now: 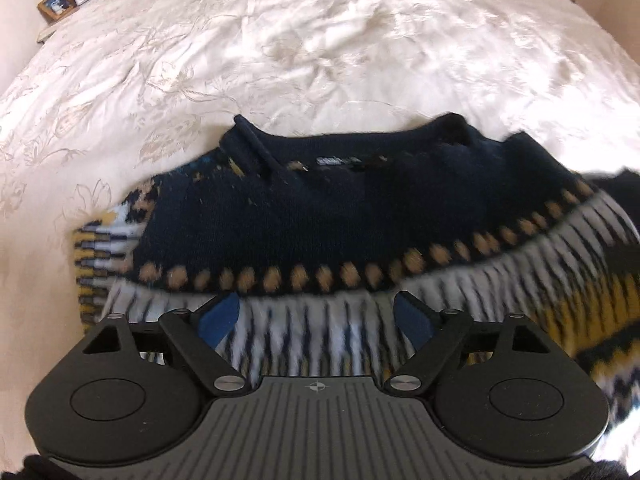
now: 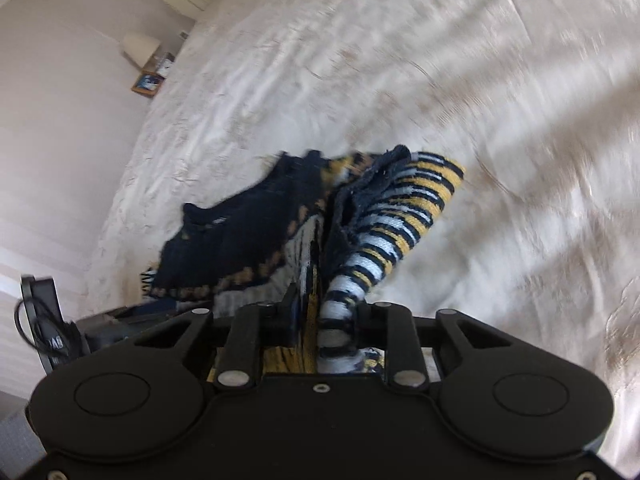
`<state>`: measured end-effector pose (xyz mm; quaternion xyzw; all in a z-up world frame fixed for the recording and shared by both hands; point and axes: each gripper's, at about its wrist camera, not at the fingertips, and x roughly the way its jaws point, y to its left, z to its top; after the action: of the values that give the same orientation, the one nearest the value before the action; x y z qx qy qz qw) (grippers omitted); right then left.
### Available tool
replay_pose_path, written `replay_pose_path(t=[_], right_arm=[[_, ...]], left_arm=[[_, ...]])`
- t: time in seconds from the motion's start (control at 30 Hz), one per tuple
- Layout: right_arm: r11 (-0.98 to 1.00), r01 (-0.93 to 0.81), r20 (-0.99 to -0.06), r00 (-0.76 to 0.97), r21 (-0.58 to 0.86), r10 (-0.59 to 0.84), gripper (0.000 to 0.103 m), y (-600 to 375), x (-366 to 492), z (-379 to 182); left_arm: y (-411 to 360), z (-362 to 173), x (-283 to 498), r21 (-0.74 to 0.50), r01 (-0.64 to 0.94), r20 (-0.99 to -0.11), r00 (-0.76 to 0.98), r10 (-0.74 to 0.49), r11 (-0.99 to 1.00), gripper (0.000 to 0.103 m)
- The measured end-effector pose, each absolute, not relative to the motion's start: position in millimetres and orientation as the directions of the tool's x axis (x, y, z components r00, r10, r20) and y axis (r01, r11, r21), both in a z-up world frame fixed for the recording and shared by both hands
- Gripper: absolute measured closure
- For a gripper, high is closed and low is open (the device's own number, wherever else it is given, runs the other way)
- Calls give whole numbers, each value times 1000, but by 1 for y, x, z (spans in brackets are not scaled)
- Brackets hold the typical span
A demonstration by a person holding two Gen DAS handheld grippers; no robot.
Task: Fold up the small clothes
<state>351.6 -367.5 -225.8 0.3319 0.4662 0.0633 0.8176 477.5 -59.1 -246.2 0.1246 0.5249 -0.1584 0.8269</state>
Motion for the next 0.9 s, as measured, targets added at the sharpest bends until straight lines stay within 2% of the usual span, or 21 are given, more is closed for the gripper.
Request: replay_pose_path(t=[0.17, 0.3, 0.37, 0.4, 0.43, 0.67, 0.77, 0.8, 0.83, 0.9], right_arm=[[795, 207, -740, 550, 571, 388, 74, -356, 354, -207], [818, 227, -770, 533, 529, 350, 75, -343, 361, -200], [829, 237, -783, 528, 507, 329, 76, -336, 364, -195], [835, 238, -789, 526, 496, 318, 76, -331, 365, -190], [841, 236, -792, 525, 486, 311, 76, -327, 364, -185], [869, 151, -778, 535, 472, 330, 82, -257, 386, -141], [867, 99, -761, 534, 488, 368, 83, -215, 402, -137], [862, 82, -755, 529, 501, 389, 87, -199, 409, -138], [857, 66, -749, 524, 511, 406, 95, -184, 414, -140], [842, 38, -738, 503, 539, 450, 97, -153, 429, -149]], left_arm=[[-58, -261, 463, 39, 401, -919, 374, -124, 915, 18], [-61, -276, 478, 21, 406, -934, 334, -127, 913, 13], [-57, -271, 484, -2, 411, -936, 319, -146, 912, 15], [-53, -266, 484, -10, 413, -932, 326, -158, 911, 21], [-47, -259, 483, -15, 411, -925, 341, -169, 911, 26], [40, -219, 471, -104, 306, -871, 431, -235, 946, 26], [81, -212, 472, -118, 250, -867, 445, -222, 961, 26], [89, -212, 473, -113, 238, -869, 448, -212, 965, 26], [99, -211, 474, -107, 226, -870, 449, -201, 968, 26], [118, -211, 472, -103, 205, -876, 446, -187, 973, 26]])
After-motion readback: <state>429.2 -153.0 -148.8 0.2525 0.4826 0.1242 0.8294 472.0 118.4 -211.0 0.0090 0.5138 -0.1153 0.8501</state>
